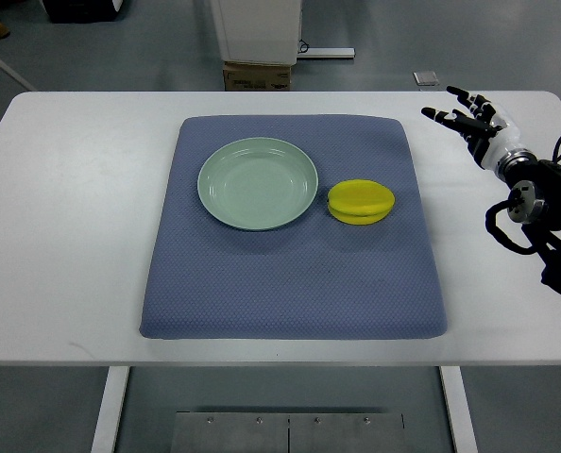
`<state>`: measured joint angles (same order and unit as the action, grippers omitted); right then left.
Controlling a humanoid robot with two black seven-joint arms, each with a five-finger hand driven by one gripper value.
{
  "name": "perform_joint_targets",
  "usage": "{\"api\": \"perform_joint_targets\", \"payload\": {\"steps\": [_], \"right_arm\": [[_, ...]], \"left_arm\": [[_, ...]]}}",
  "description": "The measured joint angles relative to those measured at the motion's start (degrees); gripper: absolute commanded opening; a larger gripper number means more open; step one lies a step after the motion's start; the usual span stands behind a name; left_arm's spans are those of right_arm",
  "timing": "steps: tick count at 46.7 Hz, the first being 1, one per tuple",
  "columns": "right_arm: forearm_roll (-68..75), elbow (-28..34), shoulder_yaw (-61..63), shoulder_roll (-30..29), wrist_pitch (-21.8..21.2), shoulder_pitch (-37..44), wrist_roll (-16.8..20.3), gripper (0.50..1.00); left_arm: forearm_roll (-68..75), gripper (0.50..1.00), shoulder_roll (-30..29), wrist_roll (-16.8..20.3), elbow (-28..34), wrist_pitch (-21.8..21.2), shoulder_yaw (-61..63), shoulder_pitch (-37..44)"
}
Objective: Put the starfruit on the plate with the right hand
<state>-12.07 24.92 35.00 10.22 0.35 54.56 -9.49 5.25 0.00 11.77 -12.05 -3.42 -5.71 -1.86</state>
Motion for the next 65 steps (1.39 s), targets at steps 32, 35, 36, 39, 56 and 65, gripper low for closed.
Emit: {"api": "perform_joint_targets", "payload": {"steps": [32, 35, 36, 39, 56, 65], "right_arm": [[-0.1, 0.1, -0.8, -0.2, -0.1, 1.6, 0.0, 1.0], [-0.1, 0.0, -0.8, -0.4, -0.1, 1.6, 0.0, 1.0], [-0.1, 0.0, -0.8, -0.4, -0.1, 1.6, 0.0, 1.0], [-0.1, 0.0, -0.8, -0.5, -0.1, 1.6, 0.0, 1.0], [-0.4, 0.4, -1.1, 0.0, -0.3, 2.2, 0.0, 1.0], [-0.4, 0.5, -4.4, 0.3, -0.5, 3.1, -0.2, 1.0]], "left_arm": [[-0.2, 1.0, 0.0, 0.0, 0.0, -0.1, 0.0, 0.3], [-0.2, 1.0, 0.0, 0.0, 0.0, -0.1, 0.0, 0.3], [-0.2, 1.0, 0.0, 0.0, 0.0, -0.1, 0.0, 0.3], [-0.2, 1.0, 0.0, 0.0, 0.0, -0.1, 0.0, 0.3], [-0.2, 1.0, 0.0, 0.0, 0.0, -0.1, 0.0, 0.3], [-0.2, 1.0, 0.0, 0.0, 0.0, -0.1, 0.0, 0.3]]}}
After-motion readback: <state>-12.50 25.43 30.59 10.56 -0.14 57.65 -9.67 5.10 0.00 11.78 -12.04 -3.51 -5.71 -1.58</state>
